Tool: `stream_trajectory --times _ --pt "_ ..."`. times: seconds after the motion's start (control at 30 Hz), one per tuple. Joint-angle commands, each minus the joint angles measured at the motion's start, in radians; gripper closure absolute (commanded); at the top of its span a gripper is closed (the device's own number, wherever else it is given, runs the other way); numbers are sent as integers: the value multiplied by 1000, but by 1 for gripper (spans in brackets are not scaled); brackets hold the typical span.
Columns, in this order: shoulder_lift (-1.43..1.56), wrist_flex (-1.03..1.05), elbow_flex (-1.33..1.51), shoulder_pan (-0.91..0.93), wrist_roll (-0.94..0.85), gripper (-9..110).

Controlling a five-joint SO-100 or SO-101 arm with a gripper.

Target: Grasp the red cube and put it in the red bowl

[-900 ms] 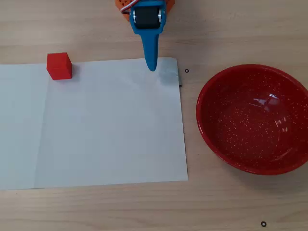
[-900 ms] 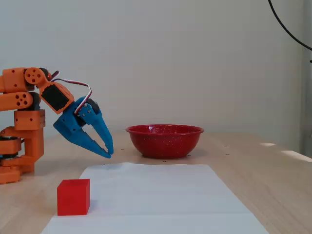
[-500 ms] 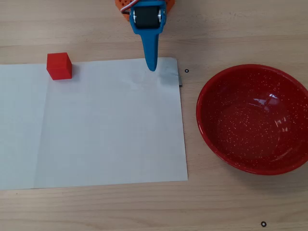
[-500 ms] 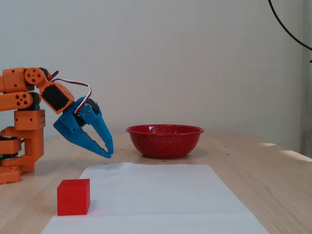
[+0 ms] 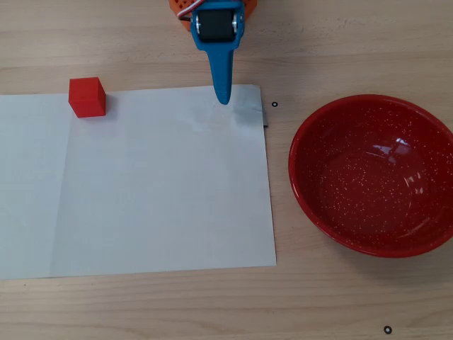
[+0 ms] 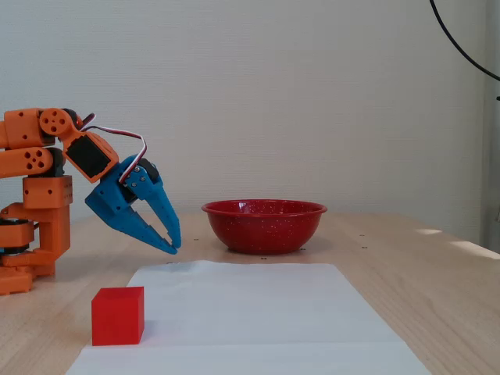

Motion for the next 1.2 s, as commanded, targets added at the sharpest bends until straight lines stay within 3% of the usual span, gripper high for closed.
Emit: stream_trajectory --times 0.0,0.67,1.17 --pt "-29 26 -32 -52 -8 101" --pt "-314 169 -440 -121 44 101" --pt "-560 543 -937 -232 218 101"
